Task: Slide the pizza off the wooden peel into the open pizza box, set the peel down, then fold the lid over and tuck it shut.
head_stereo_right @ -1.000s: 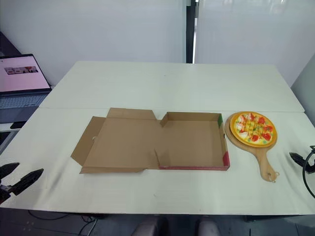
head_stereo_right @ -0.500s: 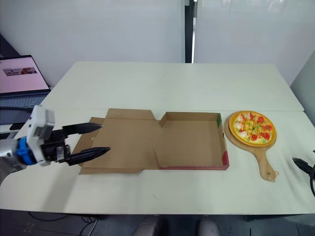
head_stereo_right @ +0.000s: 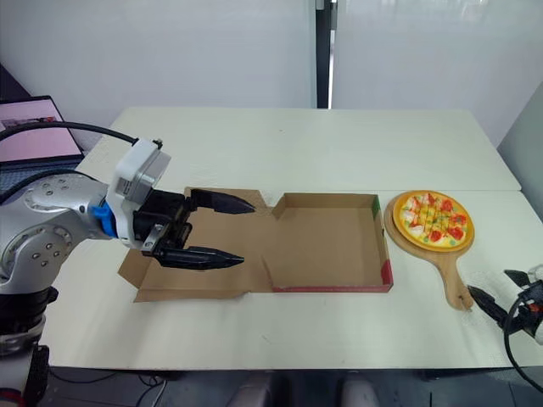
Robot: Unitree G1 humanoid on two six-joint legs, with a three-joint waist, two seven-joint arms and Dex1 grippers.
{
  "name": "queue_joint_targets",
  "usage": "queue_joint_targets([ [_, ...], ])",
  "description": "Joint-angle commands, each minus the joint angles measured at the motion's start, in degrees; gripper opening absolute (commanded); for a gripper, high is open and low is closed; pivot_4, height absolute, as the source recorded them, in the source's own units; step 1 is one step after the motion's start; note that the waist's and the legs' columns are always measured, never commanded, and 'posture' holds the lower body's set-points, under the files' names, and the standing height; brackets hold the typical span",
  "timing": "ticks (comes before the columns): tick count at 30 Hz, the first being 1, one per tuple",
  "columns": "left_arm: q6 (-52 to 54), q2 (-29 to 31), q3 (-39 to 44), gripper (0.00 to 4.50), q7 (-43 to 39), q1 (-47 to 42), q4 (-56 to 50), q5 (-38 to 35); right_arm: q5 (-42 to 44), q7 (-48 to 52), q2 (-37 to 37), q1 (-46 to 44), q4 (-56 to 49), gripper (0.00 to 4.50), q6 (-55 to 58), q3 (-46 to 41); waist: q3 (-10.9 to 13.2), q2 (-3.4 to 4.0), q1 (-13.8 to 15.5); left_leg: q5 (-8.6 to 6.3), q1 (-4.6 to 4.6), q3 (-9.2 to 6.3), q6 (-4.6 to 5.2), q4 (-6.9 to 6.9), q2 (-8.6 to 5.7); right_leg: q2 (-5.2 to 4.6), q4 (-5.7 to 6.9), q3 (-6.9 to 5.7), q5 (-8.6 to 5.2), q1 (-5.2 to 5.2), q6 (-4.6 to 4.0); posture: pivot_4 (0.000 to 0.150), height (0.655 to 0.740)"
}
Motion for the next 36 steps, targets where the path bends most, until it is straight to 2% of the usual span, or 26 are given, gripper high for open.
queue_joint_targets([
  [1,-0.4,-0.6,-1.0,4.5,-1.6,-2.2,-0.2,1.0,-2.1,-6.4,0.2,-2.4,-4.3,4.47,4.9,3.2,0.0,0.0,0.0,0.0,-0.01,0.0,0.0,0.03,-0.01,0.0,0.0,0.01,0.0,0.0,0.0,0.15,0.7281],
  [7,-0.1,-1.8,-3.3,4.5,-1.5,-4.4,-1.0,2.9,-3.0,-13.8,-0.1,-9.9,-6.2,4.47,16.7,10.0,0.0,-0.01,0.1,0.02,-0.02,-0.02,-0.03,0.06,-0.03,-0.02,0.02,0.02,0.0,-0.01,0.0,0.15,0.7281],
  [18,0.0,-4.4,-5.6,4.5,-1.5,-7.0,-0.7,4.9,-6.1,-19.3,-0.9,-24.0,2.7,4.47,28.9,19.1,0.0,-0.02,0.0,0.11,-0.04,-0.03,-0.14,0.09,-0.03,0.03,0.04,0.01,0.01,-0.02,0.01,0.15,0.7281],
  [27,0.1,-5.8,-6.2,4.5,-1.5,-7.9,-1.0,5.4,-7.0,-18.7,0.0,-26.4,6.3,4.47,31.1,21.3,-0.1,-0.15,0.0,0.09,-0.01,-0.05,-0.11,0.11,0.0,0.09,0.06,0.02,0.01,0.01,0.02,0.15,0.7281],
  [30,0.2,-6.0,-6.2,4.5,-1.6,-7.8,-1.1,5.5,-7.4,-17.9,-0.1,-25.7,7.3,3.91,30.1,21.7,-0.1,-0.19,0.0,0.09,0.0,-0.06,-0.11,0.12,0.01,0.11,0.06,0.03,0.02,0.03,0.02,0.15,0.7281],
  [36,0.3,-6.2,-6.0,4.5,-1.3,-7.5,-1.6,5.6,-8.1,-19.5,2.1,-24.3,8.0,1.88,27.8,20.7,-0.3,-0.5,0.0,0.09,0.0,-0.12,-0.1,0.17,0.0,0.12,0.05,0.02,0.04,0.09,0.06,0.15,0.7281],
])
